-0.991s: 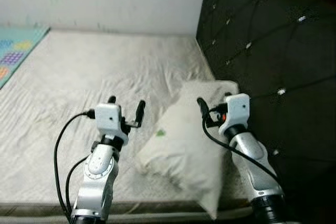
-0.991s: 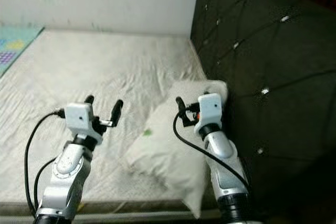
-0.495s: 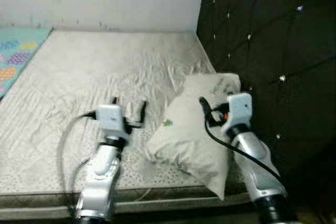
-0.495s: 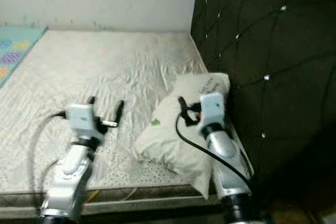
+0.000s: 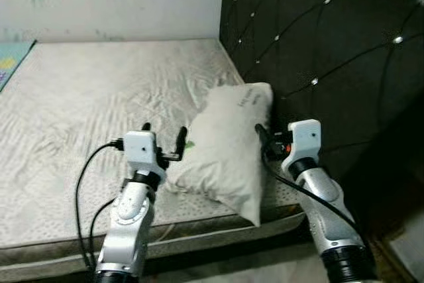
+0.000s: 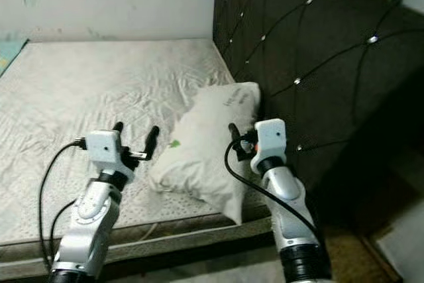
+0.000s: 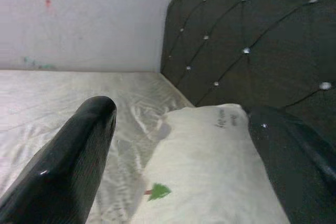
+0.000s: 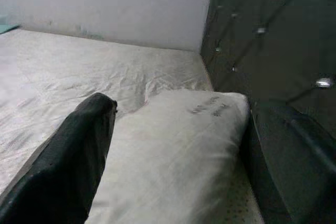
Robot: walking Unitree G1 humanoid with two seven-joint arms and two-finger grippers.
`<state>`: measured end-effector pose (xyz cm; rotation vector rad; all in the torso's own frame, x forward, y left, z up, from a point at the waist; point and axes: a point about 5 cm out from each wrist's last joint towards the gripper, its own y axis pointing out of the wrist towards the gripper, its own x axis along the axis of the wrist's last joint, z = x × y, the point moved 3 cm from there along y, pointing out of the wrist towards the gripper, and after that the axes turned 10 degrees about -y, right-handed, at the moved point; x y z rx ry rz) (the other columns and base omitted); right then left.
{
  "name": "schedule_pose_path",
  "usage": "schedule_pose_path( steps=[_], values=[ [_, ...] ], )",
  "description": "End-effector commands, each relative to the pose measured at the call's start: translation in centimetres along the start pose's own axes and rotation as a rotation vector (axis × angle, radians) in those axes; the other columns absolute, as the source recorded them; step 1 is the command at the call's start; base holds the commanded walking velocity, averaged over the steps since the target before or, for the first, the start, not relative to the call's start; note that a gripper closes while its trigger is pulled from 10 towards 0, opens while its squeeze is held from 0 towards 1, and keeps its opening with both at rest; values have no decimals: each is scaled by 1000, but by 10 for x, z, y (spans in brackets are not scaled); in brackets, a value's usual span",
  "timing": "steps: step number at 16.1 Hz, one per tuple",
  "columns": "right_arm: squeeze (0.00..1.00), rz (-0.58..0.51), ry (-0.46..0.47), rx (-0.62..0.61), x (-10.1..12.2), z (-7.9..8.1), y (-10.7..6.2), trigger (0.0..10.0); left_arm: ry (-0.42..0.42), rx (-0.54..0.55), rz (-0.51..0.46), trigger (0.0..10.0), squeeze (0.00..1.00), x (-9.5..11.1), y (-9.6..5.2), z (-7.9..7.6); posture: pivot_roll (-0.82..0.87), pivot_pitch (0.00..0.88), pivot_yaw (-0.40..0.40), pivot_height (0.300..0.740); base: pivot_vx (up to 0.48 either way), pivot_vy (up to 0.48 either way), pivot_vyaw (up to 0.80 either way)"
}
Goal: Clean up the room
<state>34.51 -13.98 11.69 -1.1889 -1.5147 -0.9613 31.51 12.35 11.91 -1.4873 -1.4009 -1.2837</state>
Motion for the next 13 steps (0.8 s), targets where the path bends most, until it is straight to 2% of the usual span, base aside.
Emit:
schedule_pose_path(
  steps=[1,5,6,11,13],
  values=[
    [0,-15,-5,6,6,1,3,10000,4,-3,-12,10000,0,2,-1,0,-161,6,-25,740,0,0,0],
    [0,-19,-17,6,6,0,3,10000,-7,-45,-28,10000,0,6,-1,-5,-164,6,-24,740,0,0,0],
    [0,-27,-31,15,8,1,3,10000,-5,-50,-29,10000,0,6,-2,-6,-164,6,-24,740,360,0,0],
    [0,-27,-32,17,7,3,2,10000,-2,-53,-27,10000,0,6,-1,-6,-163,8,-23,740,371,0,670],
    [0,-24,-28,15,7,3,2,10000,1,-62,-24,10000,0,6,-1,-7,-163,9,-23,740,381,0,0]
  ],
)
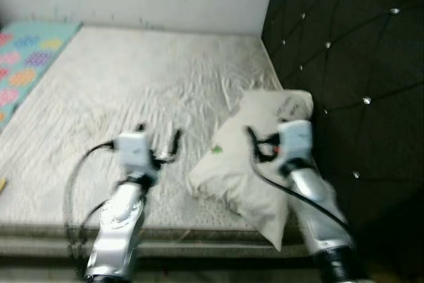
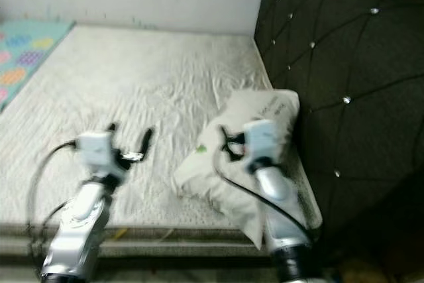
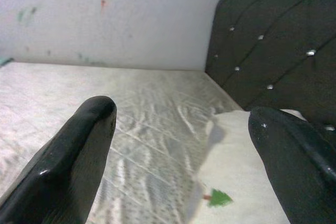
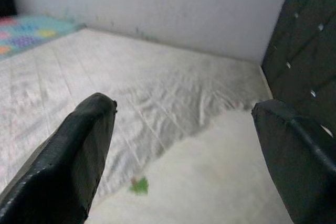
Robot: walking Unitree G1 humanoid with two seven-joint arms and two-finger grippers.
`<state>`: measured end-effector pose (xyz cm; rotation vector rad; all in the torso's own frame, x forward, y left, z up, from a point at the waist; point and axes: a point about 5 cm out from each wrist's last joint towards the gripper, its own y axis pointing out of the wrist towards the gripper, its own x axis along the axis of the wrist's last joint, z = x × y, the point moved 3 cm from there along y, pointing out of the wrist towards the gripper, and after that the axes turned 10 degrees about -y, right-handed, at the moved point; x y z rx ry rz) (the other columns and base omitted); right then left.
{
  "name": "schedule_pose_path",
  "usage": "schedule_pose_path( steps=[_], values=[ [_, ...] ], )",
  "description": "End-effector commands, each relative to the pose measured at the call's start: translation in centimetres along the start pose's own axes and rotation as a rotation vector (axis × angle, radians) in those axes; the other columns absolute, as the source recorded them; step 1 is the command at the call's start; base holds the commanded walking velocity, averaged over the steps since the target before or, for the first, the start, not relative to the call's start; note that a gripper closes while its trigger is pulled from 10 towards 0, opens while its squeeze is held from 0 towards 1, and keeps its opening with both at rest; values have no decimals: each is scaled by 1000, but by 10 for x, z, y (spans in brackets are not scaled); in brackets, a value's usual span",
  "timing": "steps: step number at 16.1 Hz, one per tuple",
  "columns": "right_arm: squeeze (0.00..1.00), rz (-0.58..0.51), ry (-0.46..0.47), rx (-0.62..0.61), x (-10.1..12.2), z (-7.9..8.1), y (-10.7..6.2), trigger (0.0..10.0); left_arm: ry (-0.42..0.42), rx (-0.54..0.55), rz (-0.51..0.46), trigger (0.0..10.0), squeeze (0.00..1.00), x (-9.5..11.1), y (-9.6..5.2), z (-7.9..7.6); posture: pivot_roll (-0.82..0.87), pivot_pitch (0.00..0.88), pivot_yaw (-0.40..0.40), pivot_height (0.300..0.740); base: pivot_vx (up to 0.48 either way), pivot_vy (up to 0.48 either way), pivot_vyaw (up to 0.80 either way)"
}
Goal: Clean up the room
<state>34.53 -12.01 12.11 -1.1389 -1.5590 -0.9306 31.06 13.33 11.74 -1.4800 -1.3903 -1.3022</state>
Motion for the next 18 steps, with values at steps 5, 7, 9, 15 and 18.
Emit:
schedule_pose_path(
  steps=[5,7,9,15,18],
  values=[
    [0,10,-13,-51,-3,-17,-3,10000,-3,-43,-12,10000,0,3,6,-15,-163,8,-22,740,273,0,0],
    [0,10,-10,-52,-2,-17,-3,10000,-3,-31,-9,10000,0,2,7,-13,-163,9,-22,740,0,0,0],
    [0,9,-5,-52,-2,-17,-3,10000,0,-30,-9,10000,0,2,7,-12,-162,8,-22,740,0,0,0],
    [0,14,70,-32,-4,-12,-6,10000,10,10,10,10000,0,0,1,-6,-146,17,-22,740,0,0,0],
    [0,19,97,-4,-5,-5,-12,10000,-7,71,43,10000,0,-3,-8,9,-139,38,-21,740,0,0,0]
  ],
)
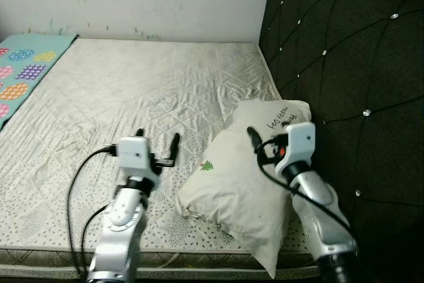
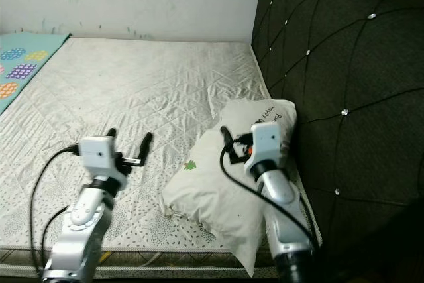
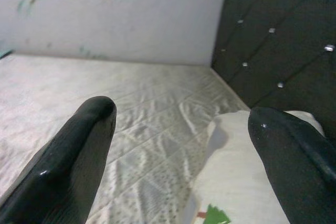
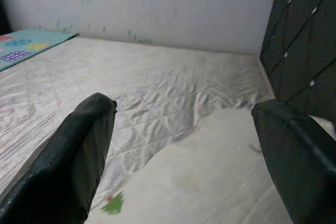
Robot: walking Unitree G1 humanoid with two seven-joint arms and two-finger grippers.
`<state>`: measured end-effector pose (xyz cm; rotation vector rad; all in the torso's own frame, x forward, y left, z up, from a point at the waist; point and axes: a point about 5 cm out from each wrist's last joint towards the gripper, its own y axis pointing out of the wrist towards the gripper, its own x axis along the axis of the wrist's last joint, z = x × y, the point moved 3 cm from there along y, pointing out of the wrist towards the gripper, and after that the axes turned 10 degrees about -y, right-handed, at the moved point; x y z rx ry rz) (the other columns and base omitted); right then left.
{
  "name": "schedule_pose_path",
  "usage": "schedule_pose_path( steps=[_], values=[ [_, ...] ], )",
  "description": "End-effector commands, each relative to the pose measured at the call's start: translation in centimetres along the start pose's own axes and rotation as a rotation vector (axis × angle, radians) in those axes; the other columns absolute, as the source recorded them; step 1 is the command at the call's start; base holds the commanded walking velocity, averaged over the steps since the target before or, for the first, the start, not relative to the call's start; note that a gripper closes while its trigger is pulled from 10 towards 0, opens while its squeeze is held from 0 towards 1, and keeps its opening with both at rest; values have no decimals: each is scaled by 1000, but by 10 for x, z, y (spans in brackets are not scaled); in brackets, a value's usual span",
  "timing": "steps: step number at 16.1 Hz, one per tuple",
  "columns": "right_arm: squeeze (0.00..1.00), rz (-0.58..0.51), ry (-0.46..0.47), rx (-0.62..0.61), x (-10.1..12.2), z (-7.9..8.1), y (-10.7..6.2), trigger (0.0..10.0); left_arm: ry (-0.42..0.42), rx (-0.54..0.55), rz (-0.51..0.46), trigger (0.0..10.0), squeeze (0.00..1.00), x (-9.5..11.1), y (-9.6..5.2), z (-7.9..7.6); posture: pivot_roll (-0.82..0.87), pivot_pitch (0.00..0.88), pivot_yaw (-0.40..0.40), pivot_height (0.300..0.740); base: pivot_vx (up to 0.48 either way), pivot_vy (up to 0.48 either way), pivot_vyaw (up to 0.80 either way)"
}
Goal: Clean up the room
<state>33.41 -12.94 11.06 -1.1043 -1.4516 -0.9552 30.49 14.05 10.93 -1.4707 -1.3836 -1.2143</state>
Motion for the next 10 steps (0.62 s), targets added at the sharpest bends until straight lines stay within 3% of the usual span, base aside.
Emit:
schedule_pose_path(
  steps=[1,3,6,10],
  values=[
    [0,-9,0,9,4,0,-2,10000,-33,53,10,10000,0,2,-4,11,-135,51,-21,740,0,0,0],
    [0,14,-3,15,-2,2,-9,10000,-82,115,27,10000,0,2,-10,25,-130,65,-21,740,0,0,0],
    [0,29,-17,-3,-4,1,-13,10000,-34,121,26,10000,0,8,-18,34,-124,83,-22,740,0,0,0],
    [0,44,-19,-28,-5,-4,-16,10000,-38,148,44,10000,0,8,-27,39,-122,107,-29,740,0,0,0]
  ],
)
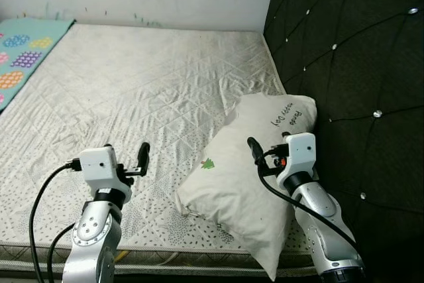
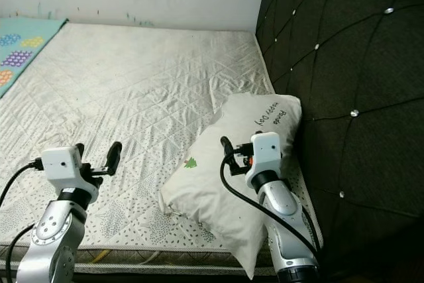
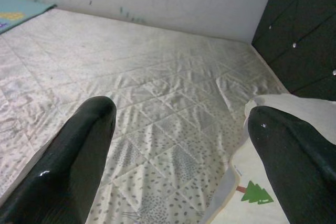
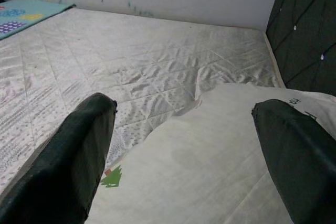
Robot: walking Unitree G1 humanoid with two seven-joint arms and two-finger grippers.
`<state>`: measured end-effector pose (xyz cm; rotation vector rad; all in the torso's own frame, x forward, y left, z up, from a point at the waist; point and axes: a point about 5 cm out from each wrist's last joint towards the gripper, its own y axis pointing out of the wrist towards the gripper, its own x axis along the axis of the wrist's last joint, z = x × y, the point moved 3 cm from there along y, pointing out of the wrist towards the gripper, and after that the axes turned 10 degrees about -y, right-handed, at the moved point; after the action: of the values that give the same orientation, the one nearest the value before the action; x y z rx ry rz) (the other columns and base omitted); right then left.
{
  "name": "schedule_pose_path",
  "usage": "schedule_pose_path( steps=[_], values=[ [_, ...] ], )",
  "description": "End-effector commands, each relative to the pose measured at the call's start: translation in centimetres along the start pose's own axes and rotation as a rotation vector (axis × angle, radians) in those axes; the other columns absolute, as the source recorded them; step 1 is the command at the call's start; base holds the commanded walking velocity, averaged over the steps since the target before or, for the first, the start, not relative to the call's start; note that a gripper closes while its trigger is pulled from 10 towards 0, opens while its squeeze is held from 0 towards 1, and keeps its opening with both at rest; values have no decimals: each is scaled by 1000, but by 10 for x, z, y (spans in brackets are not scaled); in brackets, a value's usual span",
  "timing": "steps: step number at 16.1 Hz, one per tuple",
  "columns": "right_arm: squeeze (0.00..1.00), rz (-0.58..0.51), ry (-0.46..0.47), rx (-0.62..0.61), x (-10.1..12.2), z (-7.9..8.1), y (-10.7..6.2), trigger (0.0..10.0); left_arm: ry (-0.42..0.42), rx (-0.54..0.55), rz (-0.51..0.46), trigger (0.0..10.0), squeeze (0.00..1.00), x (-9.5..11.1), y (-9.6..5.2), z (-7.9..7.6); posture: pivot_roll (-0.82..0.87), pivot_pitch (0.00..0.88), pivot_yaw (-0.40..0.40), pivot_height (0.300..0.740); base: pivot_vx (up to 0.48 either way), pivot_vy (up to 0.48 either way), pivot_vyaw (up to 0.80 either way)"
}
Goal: Clean up the room
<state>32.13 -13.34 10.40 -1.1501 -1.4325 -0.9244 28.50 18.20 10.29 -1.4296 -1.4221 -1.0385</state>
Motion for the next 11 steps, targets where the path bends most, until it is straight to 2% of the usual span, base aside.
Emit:
schedule_pose_path(
  steps=[1,4,11],
  values=[
    [0,3,3,-18,1,-5,-3,10000,2,10,-3,10000,0,3,-3,0,-122,110,-30,740,0,0,0],
    [0,8,8,-16,0,-3,-4,10000,-1,18,2,10000,0,3,-5,1,-121,118,-31,740,0,0,0],
    [0,8,16,1,2,1,-4,10000,8,21,9,10000,0,5,-4,3,-122,132,-26,656,0,0,0]
  ],
)
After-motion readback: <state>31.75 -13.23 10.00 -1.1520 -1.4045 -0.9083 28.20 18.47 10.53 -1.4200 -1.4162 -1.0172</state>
